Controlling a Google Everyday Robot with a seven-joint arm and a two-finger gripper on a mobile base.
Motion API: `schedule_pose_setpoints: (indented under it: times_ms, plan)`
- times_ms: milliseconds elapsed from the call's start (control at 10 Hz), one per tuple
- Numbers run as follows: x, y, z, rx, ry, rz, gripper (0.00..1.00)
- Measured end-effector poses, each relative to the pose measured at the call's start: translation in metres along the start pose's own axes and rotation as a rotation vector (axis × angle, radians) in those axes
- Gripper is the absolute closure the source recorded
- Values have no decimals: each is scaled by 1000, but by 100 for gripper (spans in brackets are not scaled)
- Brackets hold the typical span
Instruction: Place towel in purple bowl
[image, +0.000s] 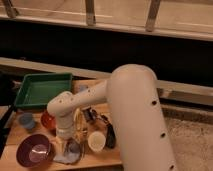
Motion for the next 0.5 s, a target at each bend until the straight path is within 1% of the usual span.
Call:
schedule_pose_setpoints:
  times_ms: [100, 200, 300, 400, 500]
  plan:
    - [0, -4, 7, 2, 16, 17, 39]
    - [-1, -2, 10, -2, 21, 31, 49]
    - [-2, -3, 9, 1, 20, 29, 61]
    - [-2, -5, 8, 5, 18, 30, 67]
    - [-3, -7, 7, 4, 14, 32, 76]
